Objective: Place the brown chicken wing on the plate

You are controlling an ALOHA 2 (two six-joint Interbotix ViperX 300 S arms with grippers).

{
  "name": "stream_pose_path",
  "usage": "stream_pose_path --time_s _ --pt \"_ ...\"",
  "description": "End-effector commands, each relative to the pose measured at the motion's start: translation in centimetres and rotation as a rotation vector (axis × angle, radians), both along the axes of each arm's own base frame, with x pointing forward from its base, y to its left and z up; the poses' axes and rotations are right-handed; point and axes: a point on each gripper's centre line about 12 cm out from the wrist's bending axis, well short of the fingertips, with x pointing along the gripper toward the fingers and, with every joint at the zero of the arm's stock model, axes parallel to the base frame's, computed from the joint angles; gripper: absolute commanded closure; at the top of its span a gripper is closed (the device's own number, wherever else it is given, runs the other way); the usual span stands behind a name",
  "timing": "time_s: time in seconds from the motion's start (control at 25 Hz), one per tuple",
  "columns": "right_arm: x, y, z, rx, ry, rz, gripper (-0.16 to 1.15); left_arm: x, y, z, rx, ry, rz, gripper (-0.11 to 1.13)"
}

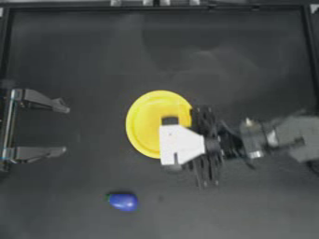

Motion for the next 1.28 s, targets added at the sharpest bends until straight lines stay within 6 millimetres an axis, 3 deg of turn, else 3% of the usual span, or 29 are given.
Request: stream_pose_path --time_s 0.04,0.64,0.92,1.28 --pt "1.3 -2.0 1.8 0.023 -0.047 0.009 0.57 0.5 0.1 0.8 0.0 -0.011 0.002 -0.01" --pt "5.8 -7.4 -2.7 0.009 0.082 0.075 0.57 0.5 0.0 0.7 0.002 -0.009 0.001 -0.01" --pt "6.4 -8.4 -5.7 0.036 0.13 0.076 0.57 0.5 0.0 0.7 0.002 -0.009 0.001 -0.01" --pt "6.8 -9.1 -6.8 0.031 0.145 0.071 0.57 0.5 0.0 0.5 0.002 -0.005 0.0 -0.01"
